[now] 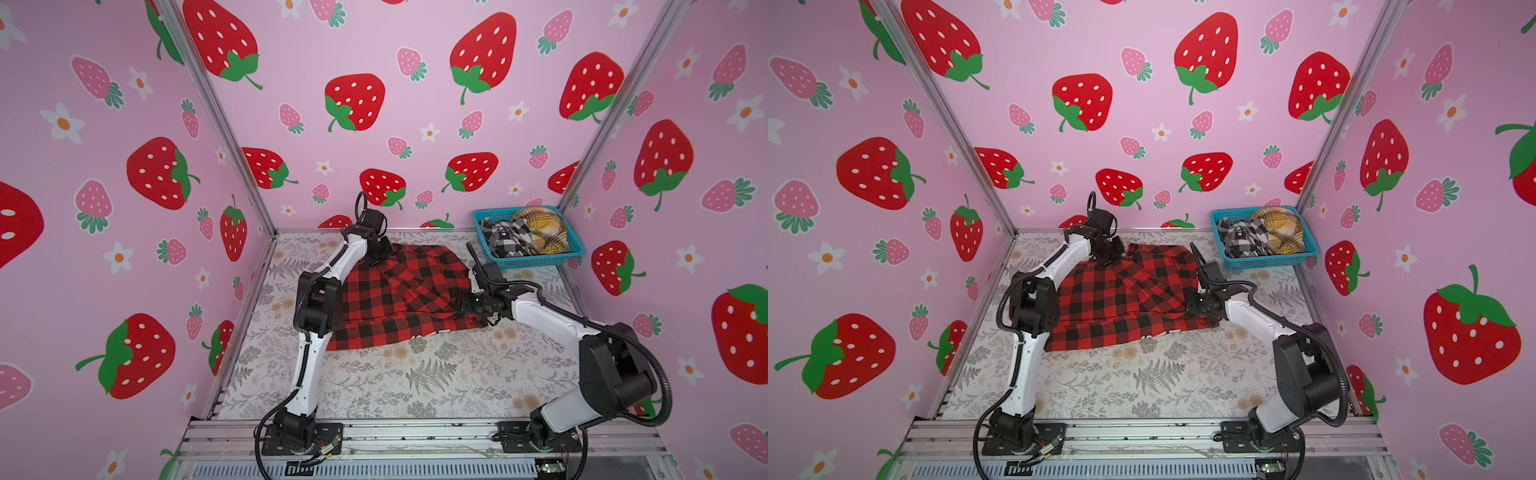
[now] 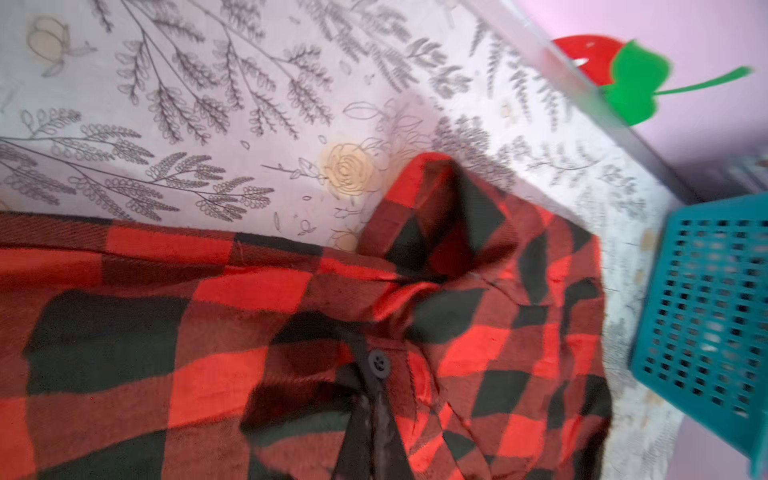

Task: Fold and stack the long sleeve shirts

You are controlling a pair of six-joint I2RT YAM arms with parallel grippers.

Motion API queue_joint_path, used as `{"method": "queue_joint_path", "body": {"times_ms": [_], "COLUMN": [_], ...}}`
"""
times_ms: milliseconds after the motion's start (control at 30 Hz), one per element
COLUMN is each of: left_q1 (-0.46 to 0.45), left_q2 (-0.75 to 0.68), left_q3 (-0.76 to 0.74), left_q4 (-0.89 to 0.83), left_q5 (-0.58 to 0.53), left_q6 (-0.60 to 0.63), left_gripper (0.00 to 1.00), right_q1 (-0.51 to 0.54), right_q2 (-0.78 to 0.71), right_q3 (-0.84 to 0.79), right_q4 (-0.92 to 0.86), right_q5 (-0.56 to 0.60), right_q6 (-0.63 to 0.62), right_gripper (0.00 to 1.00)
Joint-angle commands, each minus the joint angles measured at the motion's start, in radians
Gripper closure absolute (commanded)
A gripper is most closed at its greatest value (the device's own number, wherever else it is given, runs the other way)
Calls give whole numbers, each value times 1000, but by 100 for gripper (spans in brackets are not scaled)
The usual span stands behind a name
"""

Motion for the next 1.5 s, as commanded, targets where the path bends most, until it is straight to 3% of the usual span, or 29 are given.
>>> {"method": "queue_joint_path", "body": {"times_ms": [0, 167, 267, 467, 667, 800, 933, 967, 1067, 1100, 1233, 1333, 1467], "left_q1": [-28, -47, -55, -58, -71, -83, -76, -73, -73, -72, -90, -90, -90], "left_q2": [-228, -409, -555, -721, -832, -910, -928, -929, -910, -904, -952, -1023, -1006], "left_q3": [-67, -210, -400, -706, -1107, -1265, -1293, -1304, -1283, -1275, -1289, -1275, -1151], "left_q4": [225, 360, 531, 617, 676, 668, 482, 449, 247, 196, 122, 88, 21], "left_q5": [37, 120, 147, 210, 256, 201, 66, 48, -73, -86, -65, -65, -61], "left_q6": [-21, -48, -82, -34, -60, -43, -57, -75, -156, -181, -277, -352, -386], "left_gripper": [100, 100, 100, 100, 100, 100, 100, 96, 56, 48, 37, 18, 15], "right_q1": [-8, -31, -40, -45, 0, 77, 155, 170, 179, 179, 179, 179, 179], "right_q2": [-45, -83, -109, -132, -152, -121, -30, -13, 11, 17, 40, 40, 42], "right_q3": [62, 121, 133, 105, -25, -117, -102, -95, -105, -104, -82, -78, -81], "right_q4": [-37, -55, -55, 0, 148, 318, 348, 339, 340, 338, 318, 307, 306], "right_q5": [14, -2, -13, -109, -220, -284, -263, -248, -226, -219, -219, -210, -217], "right_q6": [11, 7, 11, 61, 186, 313, 342, 337, 341, 340, 322, 311, 308], "right_gripper": [53, 53, 52, 32, 28, 21, 20, 20, 21, 22, 25, 26, 28]}}
